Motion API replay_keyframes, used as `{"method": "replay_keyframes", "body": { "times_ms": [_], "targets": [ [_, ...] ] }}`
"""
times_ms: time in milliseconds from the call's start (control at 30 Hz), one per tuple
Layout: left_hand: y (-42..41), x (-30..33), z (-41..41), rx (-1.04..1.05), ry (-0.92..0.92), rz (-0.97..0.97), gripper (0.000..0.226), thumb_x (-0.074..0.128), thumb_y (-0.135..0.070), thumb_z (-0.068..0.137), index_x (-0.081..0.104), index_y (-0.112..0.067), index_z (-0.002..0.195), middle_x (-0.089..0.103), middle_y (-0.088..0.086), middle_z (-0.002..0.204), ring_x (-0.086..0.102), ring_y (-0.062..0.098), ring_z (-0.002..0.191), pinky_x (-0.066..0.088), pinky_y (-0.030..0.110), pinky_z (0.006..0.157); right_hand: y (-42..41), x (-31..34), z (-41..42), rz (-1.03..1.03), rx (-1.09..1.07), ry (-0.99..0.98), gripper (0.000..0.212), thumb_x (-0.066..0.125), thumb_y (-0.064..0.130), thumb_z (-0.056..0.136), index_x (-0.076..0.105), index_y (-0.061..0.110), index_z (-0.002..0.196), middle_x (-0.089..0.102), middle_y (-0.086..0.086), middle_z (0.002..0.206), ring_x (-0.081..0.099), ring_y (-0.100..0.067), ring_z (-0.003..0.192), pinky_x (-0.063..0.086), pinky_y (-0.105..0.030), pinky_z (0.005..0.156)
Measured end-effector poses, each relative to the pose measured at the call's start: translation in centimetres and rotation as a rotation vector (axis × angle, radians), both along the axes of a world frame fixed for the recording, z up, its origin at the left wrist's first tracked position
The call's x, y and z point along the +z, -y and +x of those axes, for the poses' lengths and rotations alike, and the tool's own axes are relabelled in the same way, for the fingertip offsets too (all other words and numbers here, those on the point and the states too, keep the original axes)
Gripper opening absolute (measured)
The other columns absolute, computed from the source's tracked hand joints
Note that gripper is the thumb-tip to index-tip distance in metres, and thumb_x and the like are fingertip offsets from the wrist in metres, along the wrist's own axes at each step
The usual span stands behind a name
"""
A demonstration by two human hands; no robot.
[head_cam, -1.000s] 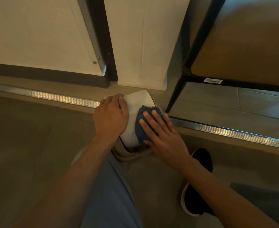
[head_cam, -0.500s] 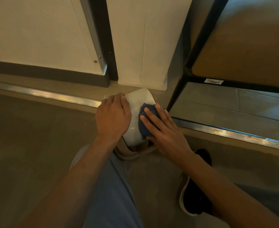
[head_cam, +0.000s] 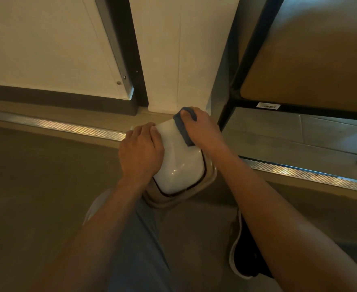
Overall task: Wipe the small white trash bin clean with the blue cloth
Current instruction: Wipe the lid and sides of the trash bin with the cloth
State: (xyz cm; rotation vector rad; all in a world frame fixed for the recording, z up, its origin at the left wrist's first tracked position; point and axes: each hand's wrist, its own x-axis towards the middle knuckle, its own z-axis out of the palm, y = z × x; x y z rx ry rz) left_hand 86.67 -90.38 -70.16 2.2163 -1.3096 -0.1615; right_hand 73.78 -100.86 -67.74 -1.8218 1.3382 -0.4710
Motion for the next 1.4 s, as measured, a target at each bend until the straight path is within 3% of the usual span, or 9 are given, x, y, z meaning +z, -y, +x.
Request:
{"method": "replay_keyframes", "body": {
  "times_ms": [100,233,333,600,767,933,1067,1233,1400],
  "targets": [
    [-0.1,0.1,-0.1,0.014,-0.013,-0.015,0.046,0.029,-0.031,0.105,0.066,-0.011,0.122,0.071,0.013,0.108,0.063,0.033,0.101,0.051,0.045,0.091,-2.3,-1.3,-1.9,-0.033,-0.034,0.195,0.026,0.039,0.041,0.107,0.056,0.027,0.121,0.062,0.007,0.108,0.056,0.003,0.093,0.046,-0.012,0.082],
    [0.0,0.2,-0.2,0.022,-0.011,-0.022,0.046,0.030,-0.031,0.105,0.068,-0.010,0.122,0.072,0.012,0.108,0.064,0.032,0.100,0.049,0.043,0.088,-9.1,-7.1,-6.2,-0.109,-0.212,0.322,0.041,0.041,0.054,0.100,0.046,0.033,0.134,0.062,0.006,0.124,0.057,0.001,0.116,0.050,-0.028,0.101],
    [-0.1,0.1,-0.2,0.012,0.000,-0.006,0.046,0.031,-0.030,0.105,0.067,-0.010,0.124,0.071,0.013,0.110,0.063,0.034,0.101,0.049,0.043,0.088,-12.2,-9.7,-7.7,-0.194,-0.216,0.280,0.043,0.045,0.040,0.102,0.039,0.032,0.143,0.052,0.012,0.135,0.046,0.012,0.125,0.040,-0.011,0.104],
    [-0.2,-0.2,-0.2,-0.012,0.036,-0.010,0.045,0.030,-0.030,0.106,0.065,-0.010,0.126,0.070,0.014,0.115,0.063,0.033,0.104,0.047,0.043,0.093,-3.3,-3.4,-3.9,0.030,-0.171,0.204,0.031,0.035,0.043,0.107,0.060,0.026,0.114,0.065,0.001,0.110,0.059,-0.015,0.105,0.048,-0.035,0.095],
    [0.2,-0.2,-0.1,0.023,0.027,0.009,0.041,0.031,-0.028,0.106,0.066,-0.011,0.121,0.070,0.013,0.109,0.062,0.034,0.098,0.049,0.044,0.087,-0.6,-2.0,-0.9,0.090,-0.157,0.245,0.042,0.034,0.044,0.107,0.065,0.018,0.119,0.068,0.004,0.107,0.060,-0.005,0.097,0.043,-0.019,0.083],
    [0.2,-0.1,-0.3,0.035,0.024,-0.007,0.040,0.033,-0.027,0.106,0.067,-0.011,0.121,0.071,0.015,0.109,0.062,0.038,0.099,0.049,0.045,0.086,-7.7,-5.6,-4.3,-0.137,-0.256,0.308,0.014,0.038,0.042,0.106,0.052,0.044,0.107,0.061,0.017,0.095,0.058,0.011,0.093,0.047,-0.010,0.083],
    [-0.2,0.2,-0.3,-0.027,0.043,-0.012,0.044,0.031,-0.029,0.106,0.066,-0.010,0.123,0.071,0.014,0.111,0.063,0.036,0.100,0.051,0.045,0.088,-8.8,-5.8,-5.3,-0.029,-0.308,0.225,0.031,0.034,0.054,0.104,0.056,0.033,0.111,0.063,0.006,0.104,0.061,-0.007,0.100,0.053,-0.034,0.091],
    [-0.2,0.6,-0.3,-0.042,0.058,0.010,0.042,0.032,-0.030,0.106,0.065,-0.011,0.125,0.070,0.013,0.112,0.063,0.034,0.101,0.048,0.043,0.088,0.3,-1.4,-1.5,0.263,-0.185,0.113,0.042,0.035,0.042,0.106,0.066,0.014,0.106,0.063,-0.002,0.096,0.059,-0.017,0.094,0.042,-0.032,0.084],
    [0.0,0.5,-0.4,-0.025,0.057,0.003,0.042,0.032,-0.029,0.105,0.066,-0.010,0.120,0.070,0.014,0.107,0.063,0.035,0.097,0.049,0.045,0.084,1.0,-1.2,0.2,0.188,-0.105,0.140,0.048,0.035,0.041,0.107,0.066,0.005,0.112,0.070,-0.010,0.105,0.063,-0.019,0.096,0.047,-0.026,0.085]
  ]
}}
